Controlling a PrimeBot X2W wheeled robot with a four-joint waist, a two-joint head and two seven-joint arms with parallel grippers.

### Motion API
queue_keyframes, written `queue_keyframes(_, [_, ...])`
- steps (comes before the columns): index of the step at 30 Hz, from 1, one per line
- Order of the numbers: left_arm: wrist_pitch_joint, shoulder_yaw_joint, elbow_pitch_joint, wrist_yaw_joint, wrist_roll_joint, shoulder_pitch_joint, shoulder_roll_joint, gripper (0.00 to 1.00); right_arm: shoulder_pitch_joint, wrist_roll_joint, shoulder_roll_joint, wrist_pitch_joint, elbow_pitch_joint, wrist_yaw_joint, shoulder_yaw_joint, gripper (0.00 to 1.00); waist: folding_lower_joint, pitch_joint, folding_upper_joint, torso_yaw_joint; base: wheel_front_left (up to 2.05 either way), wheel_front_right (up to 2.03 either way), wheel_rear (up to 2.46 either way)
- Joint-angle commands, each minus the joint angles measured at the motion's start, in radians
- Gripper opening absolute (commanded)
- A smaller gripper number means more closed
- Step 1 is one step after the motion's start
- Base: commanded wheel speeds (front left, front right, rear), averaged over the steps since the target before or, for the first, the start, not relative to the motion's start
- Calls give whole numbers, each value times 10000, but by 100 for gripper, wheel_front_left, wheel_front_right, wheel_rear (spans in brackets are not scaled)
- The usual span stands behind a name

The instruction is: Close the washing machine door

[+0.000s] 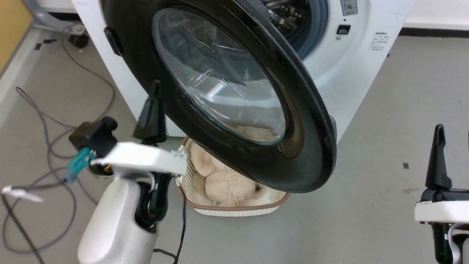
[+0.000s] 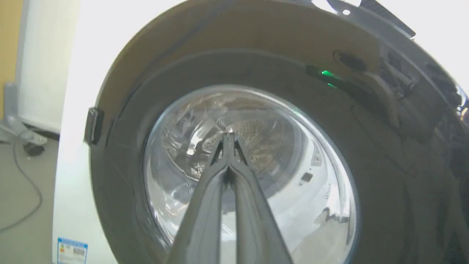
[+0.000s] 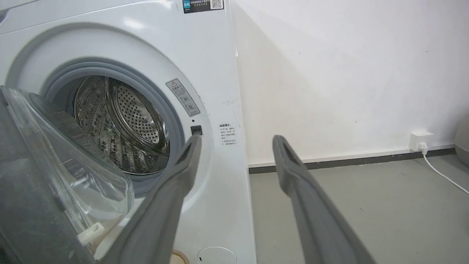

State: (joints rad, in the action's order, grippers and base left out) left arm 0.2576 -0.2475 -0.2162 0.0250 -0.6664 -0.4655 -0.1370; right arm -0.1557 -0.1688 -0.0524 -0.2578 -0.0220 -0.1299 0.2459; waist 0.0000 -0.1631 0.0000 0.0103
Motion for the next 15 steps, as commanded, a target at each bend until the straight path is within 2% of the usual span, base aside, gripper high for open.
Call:
queue_keyframes(1, [38, 360, 347, 242, 1033, 447, 49, 0, -40, 73, 22, -40, 74, -8, 63, 100, 0, 128, 0, 114, 0, 0, 0])
queue_keyframes(4, [39, 1144, 1007, 762, 2749, 1024, 112, 0, -50, 139, 22, -40, 155, -8, 102, 100, 0, 273, 0, 223, 0, 0, 0])
queue_keyframes(5, [40, 1685, 1586, 1230, 4121, 1590, 124, 74, -65, 226, 22, -40, 286, -8, 120, 100, 0, 446, 0, 368, 0, 0, 0])
queue_keyframes(6, [40, 1769, 1743, 1384, 4534, 1796, 112, 100, -71, 234, 22, -40, 329, -8, 145, 100, 0, 504, 0, 430, 0, 0, 0])
queue_keyframes(7, [40, 1769, 1743, 1384, 4534, 1796, 112, 100, -71, 234, 22, -40, 329, -8, 145, 100, 0, 504, 0, 430, 0, 0, 0])
queue_keyframes(10, [40, 1782, 2026, 1629, 5435, 2432, 61, 100, -124, 206, 22, -40, 442, -8, 152, 100, 0, 672, 0, 609, 0, 0, 0])
queue_keyframes(13, [40, 1757, 2089, 1567, 5638, 3018, 121, 100, -256, 329, 22, -40, 653, -8, 12, 100, 0, 822, 0, 762, 0, 0, 0])
queue_keyframes(14, [40, 1753, 2076, 1502, 5642, 3208, 144, 100, -327, 353, 22, -40, 754, -8, -40, 45, 0, 863, 0, 805, 0, 0, 0])
queue_keyframes(15, [40, 1728, 2066, 1451, 5729, 3377, 124, 100, -415, 353, 22, -40, 867, -8, -41, 17, 0, 899, 0, 843, 0, 0, 0])
